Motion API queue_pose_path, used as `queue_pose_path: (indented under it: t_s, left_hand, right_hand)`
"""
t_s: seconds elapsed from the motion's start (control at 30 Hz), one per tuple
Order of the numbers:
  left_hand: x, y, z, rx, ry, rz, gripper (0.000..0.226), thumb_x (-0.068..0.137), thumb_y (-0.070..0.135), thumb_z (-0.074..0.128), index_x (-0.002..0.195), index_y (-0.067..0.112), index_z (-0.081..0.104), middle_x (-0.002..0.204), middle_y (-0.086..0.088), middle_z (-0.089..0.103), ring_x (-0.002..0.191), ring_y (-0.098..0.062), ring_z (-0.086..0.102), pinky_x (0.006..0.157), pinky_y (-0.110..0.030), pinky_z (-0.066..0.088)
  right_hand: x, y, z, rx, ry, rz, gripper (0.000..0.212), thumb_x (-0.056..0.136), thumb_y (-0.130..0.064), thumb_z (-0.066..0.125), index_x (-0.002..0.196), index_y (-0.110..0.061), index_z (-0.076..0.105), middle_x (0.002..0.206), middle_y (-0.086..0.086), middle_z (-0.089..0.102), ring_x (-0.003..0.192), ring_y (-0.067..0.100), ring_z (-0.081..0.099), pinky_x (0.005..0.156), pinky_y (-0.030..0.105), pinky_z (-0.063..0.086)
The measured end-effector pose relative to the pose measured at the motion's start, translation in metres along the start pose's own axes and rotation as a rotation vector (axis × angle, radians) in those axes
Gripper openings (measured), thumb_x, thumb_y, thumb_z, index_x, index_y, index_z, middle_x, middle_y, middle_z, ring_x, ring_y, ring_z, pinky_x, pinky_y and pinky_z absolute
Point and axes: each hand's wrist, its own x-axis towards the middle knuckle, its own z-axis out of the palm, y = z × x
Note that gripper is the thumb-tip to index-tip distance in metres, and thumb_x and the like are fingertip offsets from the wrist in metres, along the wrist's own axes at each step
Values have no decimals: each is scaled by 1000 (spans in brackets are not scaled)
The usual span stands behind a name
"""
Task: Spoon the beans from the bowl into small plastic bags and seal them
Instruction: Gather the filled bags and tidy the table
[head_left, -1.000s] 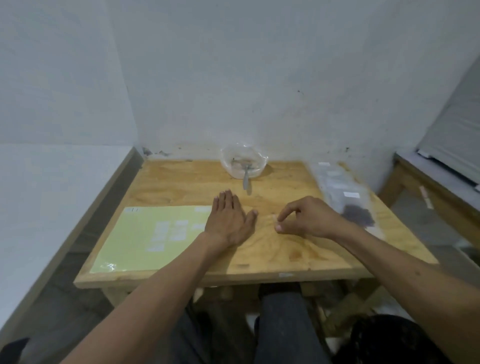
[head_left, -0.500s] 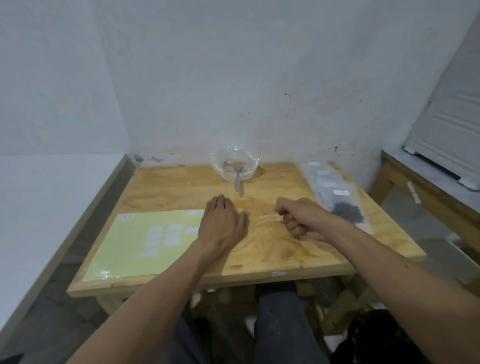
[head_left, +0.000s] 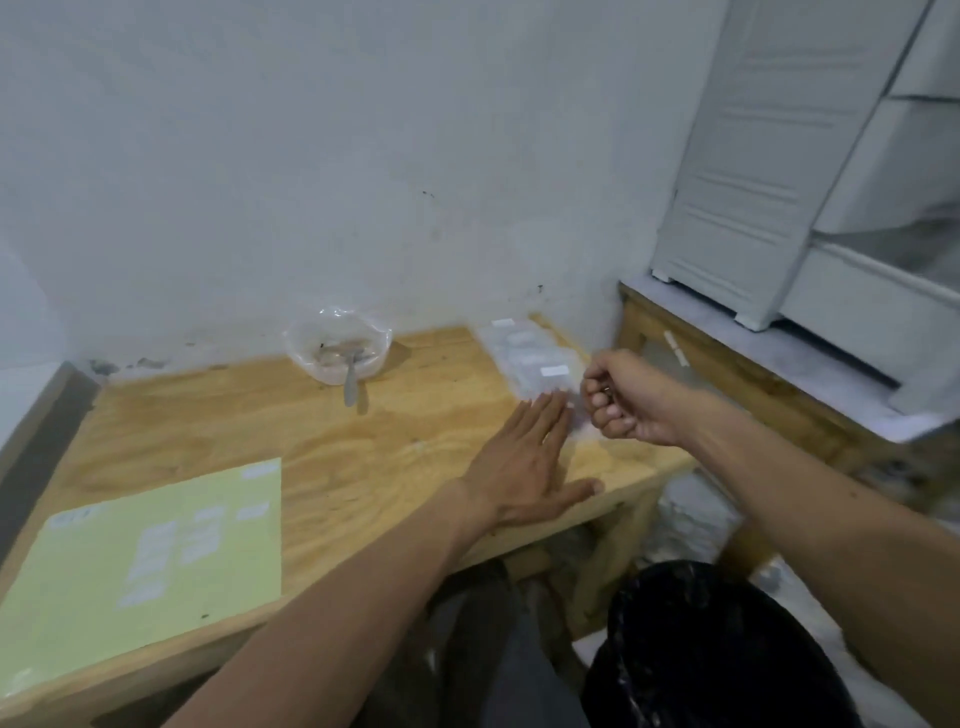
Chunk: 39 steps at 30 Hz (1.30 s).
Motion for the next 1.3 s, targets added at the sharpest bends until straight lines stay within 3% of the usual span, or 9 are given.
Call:
queue_pose_path:
  t_s: [0.27, 0.47, 0.67, 0.77, 0.9, 0.97, 1.03, 1.17, 1.3]
  left_hand:
    - [28, -1, 17, -29, -219, 67, 78, 105, 59, 20, 162, 9, 1, 169, -7, -11, 155, -17, -13, 126, -35, -9]
    - [28, 1, 20, -41, -229, 69, 77, 105, 57, 20, 161, 10, 0, 169, -7, -12, 155, -17, -14, 124, -32, -11]
    - [27, 1, 22, -52, -210, 76, 77, 105, 58, 19, 162, 9, 2, 169, -8, -9, 156, -19, -11, 125, -33, -8]
    - [27, 0, 22, -52, -202, 79, 77, 104, 59, 17, 162, 10, 2, 169, -7, -8, 156, -18, -10, 126, -34, -7]
    - [28, -1, 22, -53, -198, 84, 77, 104, 59, 16, 162, 10, 2, 169, -7, -8, 156, -18, -11, 125, -34, -7]
    - [27, 0, 21, -56, -194, 82, 76, 104, 58, 17, 162, 10, 2, 169, -7, -8, 156, -18, -11, 125, -34, -7]
    - [28, 1, 20, -54, -187, 78, 76, 105, 57, 18, 162, 10, 2, 169, -7, -8, 156, -18, -10, 125, -34, -7]
    - [27, 0, 18, -104, -158, 73, 76, 105, 57, 26, 162, 10, 7, 170, -7, -2, 156, -18, -5, 126, -33, -4]
    - [12, 2, 5, -439, 119, 12, 60, 98, 41, 61, 150, 14, 45, 154, -4, 45, 141, -20, 41, 115, -24, 27]
  right_hand:
    - [-37, 75, -101, -426, 196, 148, 28, 97, -16, 44, 69, -15, 47, 55, 0, 43, 45, 13, 36, 40, 21, 31]
    - [-40, 162, -117, -880, 326, 294, 7, 87, -15, 67, 82, -11, 67, 82, 8, 69, 74, 21, 63, 77, 32, 57]
    - [-32, 225, -121, -1074, 449, 353, 29, 95, -11, 59, 68, -7, 52, 65, 7, 47, 75, 30, 57, 60, 31, 38]
    - [-35, 228, -121, -1003, 394, 418, 20, 90, -20, 73, 91, -2, 65, 91, 13, 63, 90, 30, 64, 57, 29, 50]
    - [-41, 215, -123, -910, 445, 390, 33, 90, -22, 74, 115, -4, 63, 108, 13, 60, 102, 34, 64, 78, 39, 59]
    - [-39, 205, -124, -866, 469, 365, 27, 90, -21, 73, 108, -4, 63, 97, 12, 60, 81, 28, 63, 61, 35, 55]
    - [-36, 191, -120, -890, 474, 334, 15, 93, -19, 67, 89, -6, 62, 88, 13, 62, 66, 20, 56, 61, 33, 49]
    - [-28, 151, -105, -942, 484, 200, 18, 89, -20, 67, 84, -3, 69, 93, 11, 70, 82, 24, 67, 69, 34, 56]
    - [-26, 94, -79, -1041, 550, 28, 29, 91, -29, 60, 66, -15, 56, 71, 5, 58, 67, 23, 60, 57, 30, 45]
